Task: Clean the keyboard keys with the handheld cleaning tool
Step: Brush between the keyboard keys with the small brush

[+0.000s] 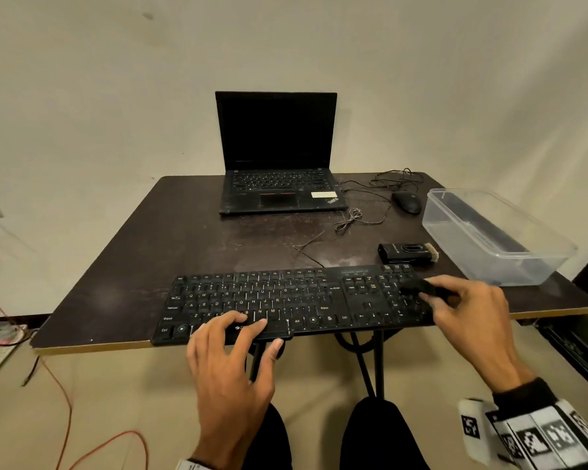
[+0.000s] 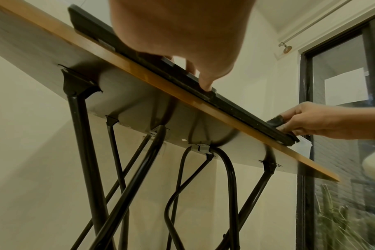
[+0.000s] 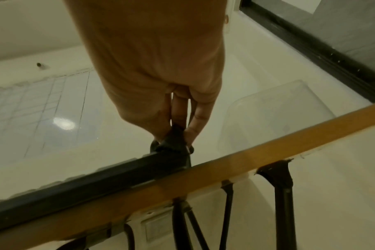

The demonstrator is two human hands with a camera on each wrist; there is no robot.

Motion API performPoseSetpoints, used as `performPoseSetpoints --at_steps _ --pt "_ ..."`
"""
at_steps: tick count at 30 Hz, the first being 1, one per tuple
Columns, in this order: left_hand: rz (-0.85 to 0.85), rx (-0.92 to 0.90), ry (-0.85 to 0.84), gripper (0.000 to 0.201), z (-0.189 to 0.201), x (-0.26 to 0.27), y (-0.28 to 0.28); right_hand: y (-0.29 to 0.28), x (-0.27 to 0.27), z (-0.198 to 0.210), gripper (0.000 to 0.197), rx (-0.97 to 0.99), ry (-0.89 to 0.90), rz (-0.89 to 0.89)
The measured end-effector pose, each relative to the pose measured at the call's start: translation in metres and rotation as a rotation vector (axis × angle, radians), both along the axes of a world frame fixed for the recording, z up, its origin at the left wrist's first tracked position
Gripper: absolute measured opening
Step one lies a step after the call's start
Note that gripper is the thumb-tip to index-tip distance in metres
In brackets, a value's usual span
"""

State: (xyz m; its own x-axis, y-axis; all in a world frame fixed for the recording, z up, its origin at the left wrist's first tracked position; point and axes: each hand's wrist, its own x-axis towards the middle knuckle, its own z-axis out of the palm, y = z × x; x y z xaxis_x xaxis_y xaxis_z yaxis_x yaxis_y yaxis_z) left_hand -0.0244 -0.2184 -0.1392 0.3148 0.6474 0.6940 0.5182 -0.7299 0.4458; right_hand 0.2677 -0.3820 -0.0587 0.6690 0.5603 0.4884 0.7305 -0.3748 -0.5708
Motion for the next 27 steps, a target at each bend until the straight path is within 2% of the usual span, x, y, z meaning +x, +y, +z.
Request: performPoseSetpoints --at_steps 5,9,13,18,22,23,27 --pt "-0.003 -0.012 0.004 0.04 0.0 0.0 0.0 -0.006 -0.018 -0.006 0.032 0.004 -0.029 0.056" --pt "-0.005 -0.003 0.014 0.041 0.0 0.0 0.0 -0.01 -0.006 -0.006 0.029 0.046 0.008 -0.054" --pt "-0.002 -0.013 0.008 0.041 0.001 0.001 -0.001 -0.009 -0.034 -0.013 0.043 0.035 -0.028 0.087" --pt "-0.007 -0.005 0.003 0.04 0.001 0.0 0.0 -0.011 -0.019 -0.013 0.022 0.101 -0.043 -0.047" --pt "-0.007 -0.013 0.006 0.041 0.001 0.0 -0.001 -0.008 -0.057 -0.014 0.035 0.06 -0.092 0.142" --pt "-0.012 -0.012 0.003 0.041 0.001 -0.001 0.0 -0.008 -0.057 -0.015 0.039 0.072 -0.092 0.144" --pt "-0.013 -0.02 0.003 0.04 0.0 -0.002 0.001 -0.011 -0.018 -0.017 0.03 0.118 -0.083 -0.092"
